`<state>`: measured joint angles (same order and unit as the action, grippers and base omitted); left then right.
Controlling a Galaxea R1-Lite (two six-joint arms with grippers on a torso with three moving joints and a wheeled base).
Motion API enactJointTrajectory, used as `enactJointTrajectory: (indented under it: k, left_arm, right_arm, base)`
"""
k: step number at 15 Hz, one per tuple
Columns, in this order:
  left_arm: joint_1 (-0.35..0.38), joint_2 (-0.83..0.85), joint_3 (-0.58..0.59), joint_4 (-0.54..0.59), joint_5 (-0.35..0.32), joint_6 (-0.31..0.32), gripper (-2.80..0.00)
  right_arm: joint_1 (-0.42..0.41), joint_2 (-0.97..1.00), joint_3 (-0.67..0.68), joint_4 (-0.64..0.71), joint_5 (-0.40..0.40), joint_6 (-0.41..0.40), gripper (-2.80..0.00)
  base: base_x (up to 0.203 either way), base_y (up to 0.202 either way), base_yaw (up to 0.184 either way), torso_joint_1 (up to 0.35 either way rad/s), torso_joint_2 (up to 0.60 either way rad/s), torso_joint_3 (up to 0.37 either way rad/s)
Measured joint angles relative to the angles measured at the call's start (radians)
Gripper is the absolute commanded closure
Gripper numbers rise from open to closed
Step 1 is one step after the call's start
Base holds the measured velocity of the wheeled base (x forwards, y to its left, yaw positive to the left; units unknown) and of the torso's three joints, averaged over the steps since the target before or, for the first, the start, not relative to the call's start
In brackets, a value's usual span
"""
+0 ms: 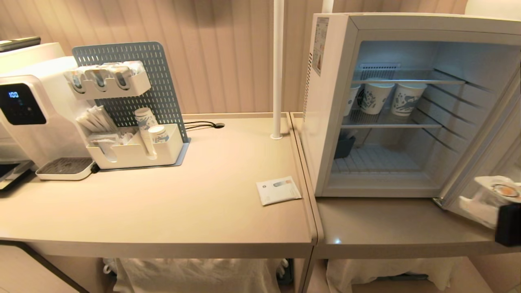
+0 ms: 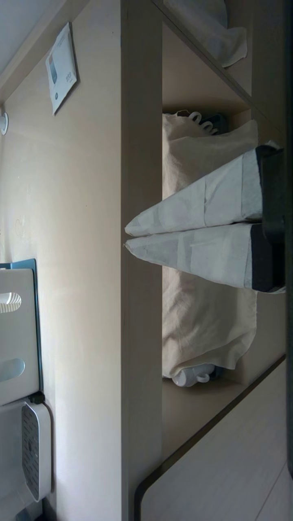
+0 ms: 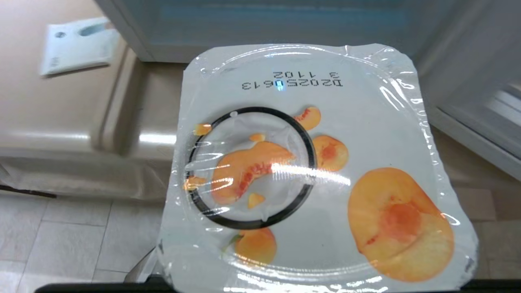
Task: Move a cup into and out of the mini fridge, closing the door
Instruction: Put the yoghurt in the freezer
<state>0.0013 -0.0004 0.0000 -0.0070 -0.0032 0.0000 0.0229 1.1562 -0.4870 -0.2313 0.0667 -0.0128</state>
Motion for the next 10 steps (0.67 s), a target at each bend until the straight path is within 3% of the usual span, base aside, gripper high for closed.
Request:
enactJointTrajectory:
  k: [5,8,10]
  left_arm:
    - [0.000,0.000,0.000,0.000,0.000,-0.001,0.00]
    - [0.000,0.000,0.000,0.000,0.000,-0.001,0.00]
    - [0.000,0.000,0.000,0.000,0.001,-0.003,0.00]
  right_arm:
    - [0.028,0.584,-0.041,-0.510,-0.073,-0.002,0.00]
    - [0.049,0.852,-0.208,-0.753,-0.184,0.011,0.00]
    - [0.056,0.989,-0.348,-0.809,-0.267,0.018,0.00]
  base:
    - [0.000,0.000,0.000,0.000,0.00,0.000]
    - [0.000,0.000,0.000,0.000,0.00,0.000]
    - [0.000,0.000,0.000,0.000,0.00,0.000]
